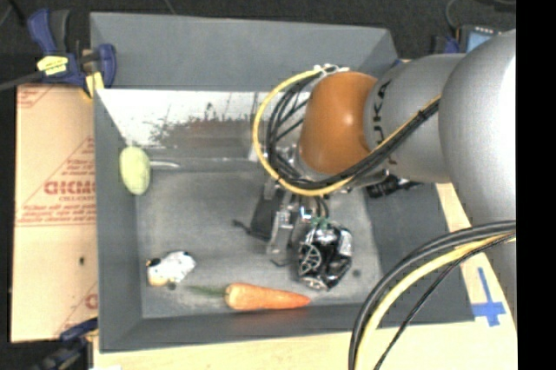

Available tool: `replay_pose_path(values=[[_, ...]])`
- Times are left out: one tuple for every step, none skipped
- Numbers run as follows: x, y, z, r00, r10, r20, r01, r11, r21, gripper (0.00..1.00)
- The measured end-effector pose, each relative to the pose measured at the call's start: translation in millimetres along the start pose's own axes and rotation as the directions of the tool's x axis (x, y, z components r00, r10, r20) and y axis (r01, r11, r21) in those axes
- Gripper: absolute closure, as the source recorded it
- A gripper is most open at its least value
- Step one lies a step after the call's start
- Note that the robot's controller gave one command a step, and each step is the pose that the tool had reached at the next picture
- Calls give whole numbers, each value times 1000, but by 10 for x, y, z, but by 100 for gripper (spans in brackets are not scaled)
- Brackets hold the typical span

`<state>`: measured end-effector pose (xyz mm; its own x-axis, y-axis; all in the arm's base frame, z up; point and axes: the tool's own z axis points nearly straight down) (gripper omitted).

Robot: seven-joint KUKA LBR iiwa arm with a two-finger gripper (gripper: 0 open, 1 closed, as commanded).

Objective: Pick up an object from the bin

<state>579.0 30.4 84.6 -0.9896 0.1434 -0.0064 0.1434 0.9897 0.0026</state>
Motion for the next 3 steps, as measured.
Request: replay_pose_path(values=[[-115,-4,130,996,-88,7,88,996,0,100],[-115,-5,130,996,-87,7,87,996,0,100],[-90,16,-1001,996,-86,11,86,996,0,100]])
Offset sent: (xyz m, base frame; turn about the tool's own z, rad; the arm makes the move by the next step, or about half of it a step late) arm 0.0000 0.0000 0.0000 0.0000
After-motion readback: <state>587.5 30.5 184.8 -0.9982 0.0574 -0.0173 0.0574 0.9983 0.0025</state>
